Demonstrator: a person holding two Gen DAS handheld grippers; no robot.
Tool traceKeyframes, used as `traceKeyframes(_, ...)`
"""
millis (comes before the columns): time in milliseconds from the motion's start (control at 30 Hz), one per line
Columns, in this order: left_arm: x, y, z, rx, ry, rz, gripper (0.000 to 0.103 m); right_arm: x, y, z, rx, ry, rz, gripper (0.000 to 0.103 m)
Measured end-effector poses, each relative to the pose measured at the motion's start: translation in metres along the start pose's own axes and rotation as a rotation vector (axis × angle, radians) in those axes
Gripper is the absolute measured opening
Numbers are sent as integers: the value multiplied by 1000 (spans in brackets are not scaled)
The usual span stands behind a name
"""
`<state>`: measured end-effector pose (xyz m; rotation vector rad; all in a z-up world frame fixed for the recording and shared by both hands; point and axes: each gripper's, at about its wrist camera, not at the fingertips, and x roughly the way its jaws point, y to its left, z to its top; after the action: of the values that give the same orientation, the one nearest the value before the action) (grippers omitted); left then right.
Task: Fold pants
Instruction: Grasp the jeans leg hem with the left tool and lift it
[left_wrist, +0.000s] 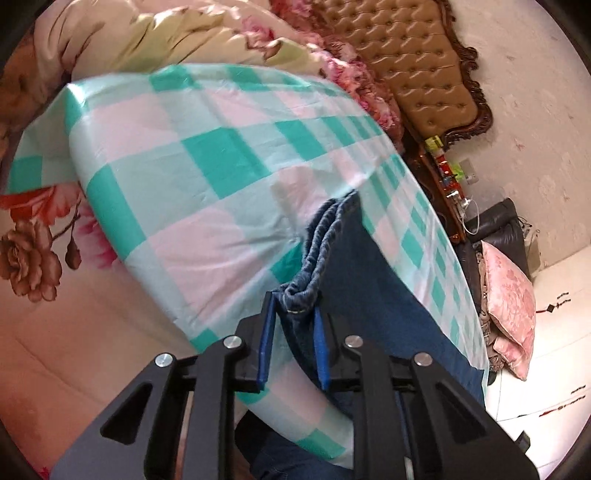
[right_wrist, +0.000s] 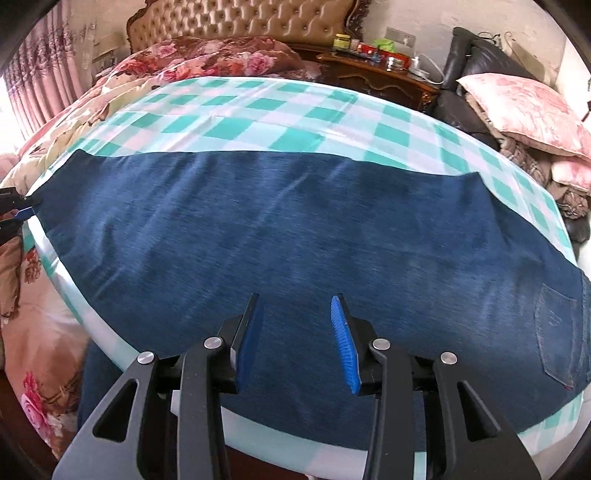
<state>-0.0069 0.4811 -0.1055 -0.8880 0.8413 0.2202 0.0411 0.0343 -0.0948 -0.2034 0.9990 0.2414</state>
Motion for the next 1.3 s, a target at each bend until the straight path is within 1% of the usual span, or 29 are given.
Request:
traceKeyframes(133, -10, -20, -4, 75, -29, 43, 17, 15, 18, 16, 0, 10, 47, 38)
traceKeyframes(233, -18, -37, -7, 130, -54, 68, 16, 31, 42, 33, -20, 16, 91, 38)
traceKeyframes(333, -26, -59, -9, 205, -88, 110, 16, 42, 62, 45, -51, 17, 119, 37)
traceKeyframes(400, -33, -79, -15, 279, -118, 154, 15, 55, 72, 46, -75, 50, 98, 38)
traceKeyframes(467, -39, -106, -25, 379, -144, 192, 15, 55, 76, 46, -93, 40, 74, 38)
traceKeyframes(500, -40, -117, -29, 420, -155, 212, 15, 54, 75, 46, -89, 47, 78, 38)
traceKeyframes(567, -42, -145, -42, 529, -181, 254, 15, 50, 66, 48, -45, 62, 118, 37)
traceKeyframes(633, -42, -168, -55, 616, -202, 283, 15, 45, 52, 50, 14, 58, 153, 38)
traceKeyframes(700, -42, -199, -76, 731, -225, 306, 15, 40, 28, 52, 101, 72, 209, 40)
traceKeyframes(733, -41, -218, -92, 806, -242, 314, 15, 39, 15, 54, 153, 81, 238, 41)
traceKeyframes(800, -37, -247, -120, 919, -264, 323, 15, 33, -17, 54, 255, 86, 279, 48)
traceKeyframes(867, -27, -282, -165, 1068, -297, 344, 15, 23, -54, 50, 360, 70, 289, 50)
traceKeyframes(933, -13, -303, -208, 1186, -311, 350, 15, 14, -82, 44, 432, 55, 294, 50)
traceKeyframes(967, -4, -313, -235, 1251, -313, 346, 15, 10, -95, 40, 464, 47, 292, 50)
traceKeyframes(1000, 11, -321, -271, 1328, -311, 343, 15, 5, -112, 33, 503, 37, 275, 50)
traceKeyframes(1033, 24, -323, -296, 1384, -301, 342, 15, 2, -123, 28, 527, 32, 261, 50)
traceKeyframes(1067, 42, -324, -331, 1466, -286, 347, 15, -1, -137, 20, 554, 34, 244, 50)
traceKeyframes(1100, 56, -323, -355, 1527, -281, 356, 15, 0, -144, 15, 568, 39, 237, 50)
traceKeyframes(1133, 67, -320, -371, 1567, -274, 362, 15, 0, -152, 9, 577, 47, 232, 50)
traceKeyframes(1167, 76, -316, -386, 1607, -271, 376, 17, 0, -159, 2, 585, 58, 229, 50)
traceKeyframes(1233, 89, -306, -406, 1654, -333, 446, 25, -2, -168, -10, 596, 66, 229, 50)
traceKeyframes(1267, 90, -303, -408, 1656, -350, 463, 41, -2, -172, -13, 599, 69, 231, 50)
traceKeyframes(1300, 89, -300, -406, 1642, -378, 482, 49, -1, -176, -18, 604, 75, 236, 50)
